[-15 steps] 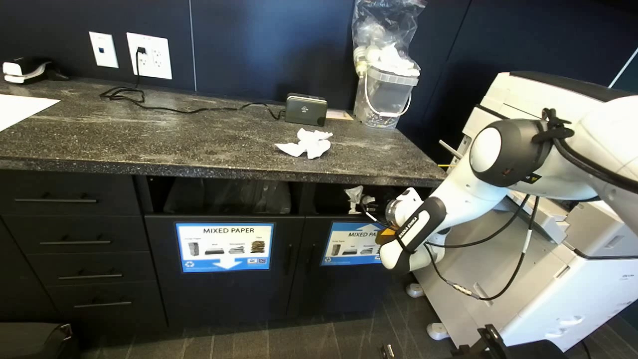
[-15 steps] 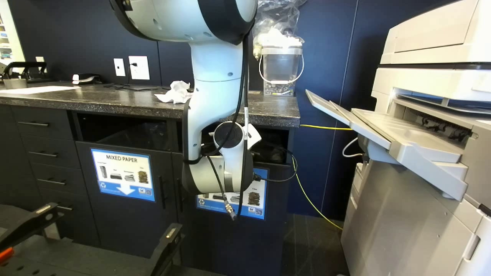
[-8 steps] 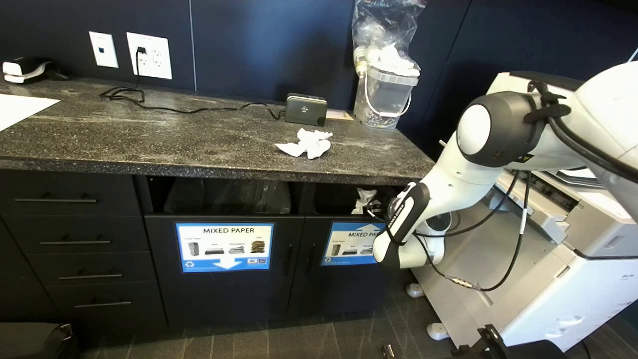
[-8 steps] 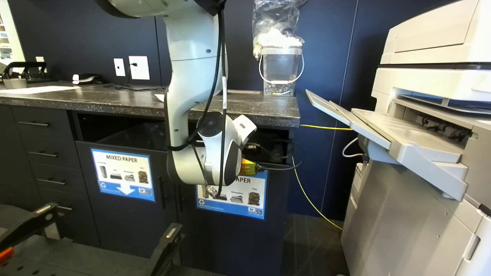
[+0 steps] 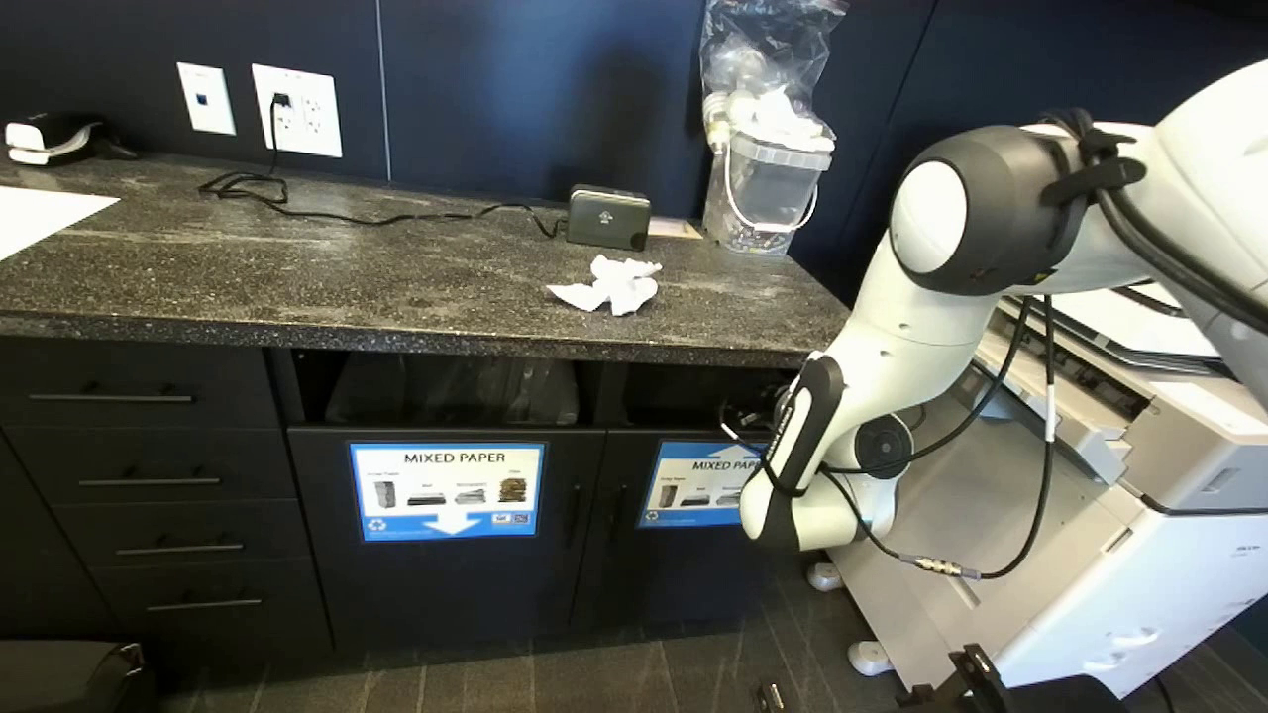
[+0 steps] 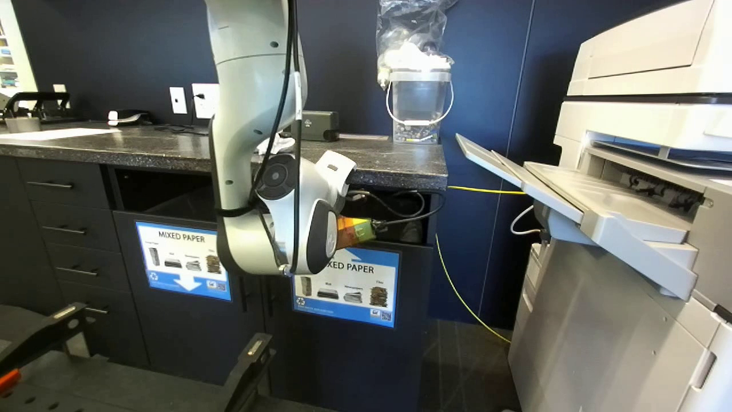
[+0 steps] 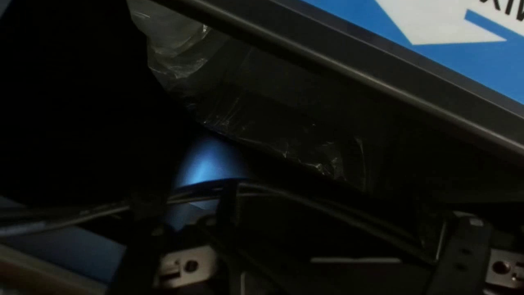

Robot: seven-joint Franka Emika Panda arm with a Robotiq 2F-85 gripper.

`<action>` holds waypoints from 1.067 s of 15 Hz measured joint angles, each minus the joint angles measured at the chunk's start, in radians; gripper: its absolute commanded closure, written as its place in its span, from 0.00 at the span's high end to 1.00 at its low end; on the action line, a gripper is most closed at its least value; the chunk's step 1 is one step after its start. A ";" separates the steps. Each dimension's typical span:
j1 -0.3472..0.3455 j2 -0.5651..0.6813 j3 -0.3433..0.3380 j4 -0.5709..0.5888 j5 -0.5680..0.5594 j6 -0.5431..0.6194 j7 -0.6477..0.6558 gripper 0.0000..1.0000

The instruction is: Put the right and left pieces of white paper in the right bin respectively

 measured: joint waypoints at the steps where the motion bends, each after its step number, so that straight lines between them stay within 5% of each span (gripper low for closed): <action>1: 0.005 -0.014 -0.001 -0.022 0.000 0.002 -0.011 1.00; 9: 0.012 -0.220 -0.005 -0.280 -0.086 -0.036 -0.051 1.00; 16: 0.016 -0.592 -0.043 -0.515 -0.318 -0.415 -0.051 1.00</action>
